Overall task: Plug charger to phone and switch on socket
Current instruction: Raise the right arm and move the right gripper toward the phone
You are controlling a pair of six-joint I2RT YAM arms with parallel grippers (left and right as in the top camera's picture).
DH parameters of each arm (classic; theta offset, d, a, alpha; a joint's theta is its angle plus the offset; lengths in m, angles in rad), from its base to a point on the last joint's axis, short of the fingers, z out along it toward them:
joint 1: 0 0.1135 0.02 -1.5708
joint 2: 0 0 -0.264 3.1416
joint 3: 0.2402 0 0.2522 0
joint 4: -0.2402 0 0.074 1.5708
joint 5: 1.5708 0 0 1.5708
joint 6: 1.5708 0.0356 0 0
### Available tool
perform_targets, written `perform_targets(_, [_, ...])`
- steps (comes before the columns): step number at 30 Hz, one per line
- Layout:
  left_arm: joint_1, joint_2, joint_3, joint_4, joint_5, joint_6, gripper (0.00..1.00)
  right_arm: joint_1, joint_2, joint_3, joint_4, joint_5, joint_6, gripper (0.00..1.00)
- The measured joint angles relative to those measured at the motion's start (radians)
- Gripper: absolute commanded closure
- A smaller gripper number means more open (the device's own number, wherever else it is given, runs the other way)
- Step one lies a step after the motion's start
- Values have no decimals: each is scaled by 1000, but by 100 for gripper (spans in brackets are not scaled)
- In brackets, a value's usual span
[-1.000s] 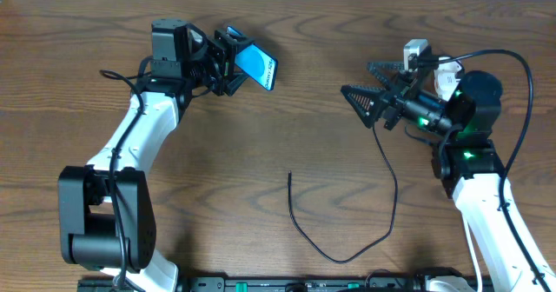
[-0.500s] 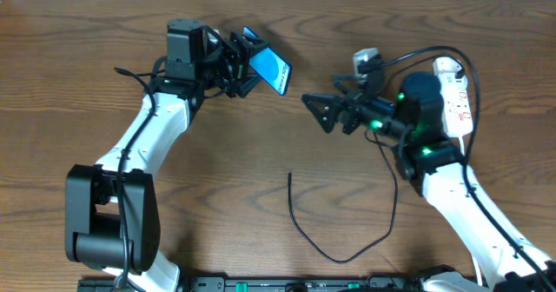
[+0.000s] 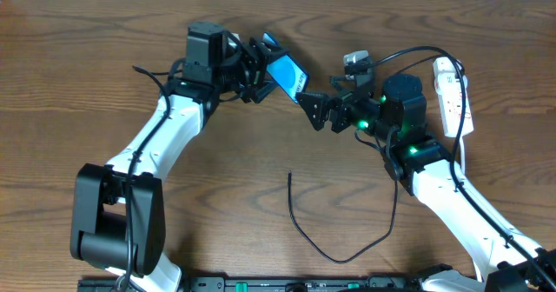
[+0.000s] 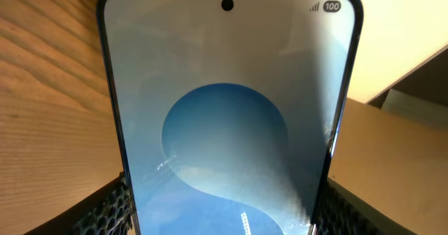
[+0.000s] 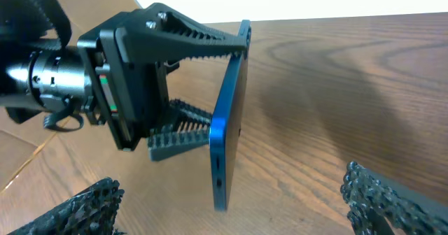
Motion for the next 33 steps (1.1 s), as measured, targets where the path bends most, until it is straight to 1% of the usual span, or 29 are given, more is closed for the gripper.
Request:
perform_targets(10, [-31, 0, 0, 0, -6, -13, 93, 0, 0, 0, 0, 37, 1, 1])
perform_targets(21, [-70, 0, 0, 21, -64, -47, 93, 0, 0, 0, -6, 66, 5, 1])
perform_targets(26, [-74, 0, 0, 56, -71, -80, 93, 0, 0, 0, -10, 68, 5, 1])
perform_targets(33, [-74, 0, 0, 57, -76, -141, 92, 0, 0, 0, -10, 69, 5, 1])
